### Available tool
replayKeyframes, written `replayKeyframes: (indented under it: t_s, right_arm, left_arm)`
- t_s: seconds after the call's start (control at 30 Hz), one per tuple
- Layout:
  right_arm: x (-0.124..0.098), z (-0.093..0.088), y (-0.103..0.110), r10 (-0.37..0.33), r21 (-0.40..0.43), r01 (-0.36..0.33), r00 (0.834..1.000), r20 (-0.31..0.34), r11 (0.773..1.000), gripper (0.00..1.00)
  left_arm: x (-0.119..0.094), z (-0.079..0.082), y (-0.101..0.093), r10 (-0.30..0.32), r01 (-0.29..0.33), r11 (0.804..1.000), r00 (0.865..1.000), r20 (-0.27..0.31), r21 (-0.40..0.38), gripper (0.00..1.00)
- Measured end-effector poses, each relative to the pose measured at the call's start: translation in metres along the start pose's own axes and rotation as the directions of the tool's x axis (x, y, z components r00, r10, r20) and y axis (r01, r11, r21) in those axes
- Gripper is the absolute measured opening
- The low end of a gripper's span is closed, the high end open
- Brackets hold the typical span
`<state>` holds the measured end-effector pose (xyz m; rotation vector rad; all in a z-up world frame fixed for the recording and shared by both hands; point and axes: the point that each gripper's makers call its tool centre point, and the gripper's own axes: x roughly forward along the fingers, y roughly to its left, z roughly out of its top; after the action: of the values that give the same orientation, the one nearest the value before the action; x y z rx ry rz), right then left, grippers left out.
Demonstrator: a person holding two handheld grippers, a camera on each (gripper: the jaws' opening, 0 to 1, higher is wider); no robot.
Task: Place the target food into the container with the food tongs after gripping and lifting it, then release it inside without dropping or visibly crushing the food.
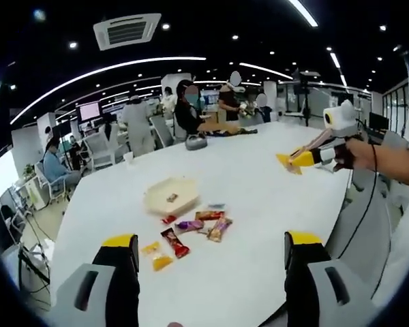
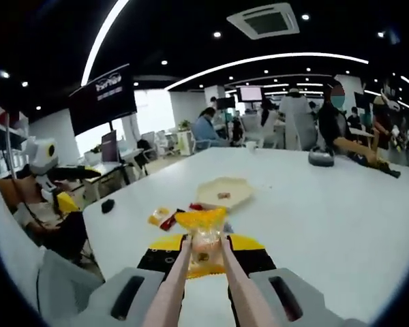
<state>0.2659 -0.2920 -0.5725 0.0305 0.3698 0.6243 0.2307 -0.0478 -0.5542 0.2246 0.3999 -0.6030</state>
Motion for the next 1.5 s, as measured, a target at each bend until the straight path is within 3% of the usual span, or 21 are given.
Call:
replayKeyframes:
  t_s: [0.27,0.4,0.47,0.6,0.7,1.1,1.37,1.5]
  right_arm:
    - [0.007,0.009,0.010,-0.003,0.036,0.004,1.000,-0.012,0.999,0.22]
    - [0.008,0.015,0.015,0.015,0.004,-0.014,1.000,-0.019,1.000,0.22]
    - [0.010,0.014,0.015,0.018,-0.007,-0.018,0.999,-0.035,1.000,0.22]
    - [0.017,0.014,0.014,0.027,0.011,-0.027,0.999,-0.042,1.000,0.22]
    - [0.024,0.013,0.015,0.040,-0.012,-0.041,0.997,-0.063,0.999,0.22]
    - [0.069,0.019,0.021,0.091,-0.038,-0.095,0.992,-0.092,0.995,0.23]
    - [0.103,0.035,0.010,0.092,-0.034,-0.095,0.992,-0.091,0.995,0.23]
    - [0.125,0.046,0.005,0.085,-0.061,-0.091,0.992,-0.092,0.994,0.23]
  left_arm:
    - [-0.001,0.006,0.007,-0.044,0.044,0.999,0.999,0.014,0.014,0.88]
    - [0.000,0.000,0.014,-0.005,0.005,1.000,1.000,0.009,0.005,0.86]
    - [0.000,0.001,0.011,-0.017,0.017,1.000,1.000,0.016,-0.019,0.87]
    - [-0.003,-0.001,0.013,-0.012,0.012,1.000,1.000,0.005,0.020,0.87]
    - [-0.003,-0.004,0.015,-0.003,0.004,1.000,1.000,0.016,-0.020,0.87]
    - [0.007,-0.029,0.005,0.010,-0.011,0.997,1.000,-0.016,-0.073,0.94]
    - [0.006,-0.044,0.005,0.029,-0.035,0.989,0.999,-0.043,-0.145,0.99]
    - [0.007,-0.046,0.004,0.027,-0.035,0.990,0.998,-0.054,-0.138,0.99]
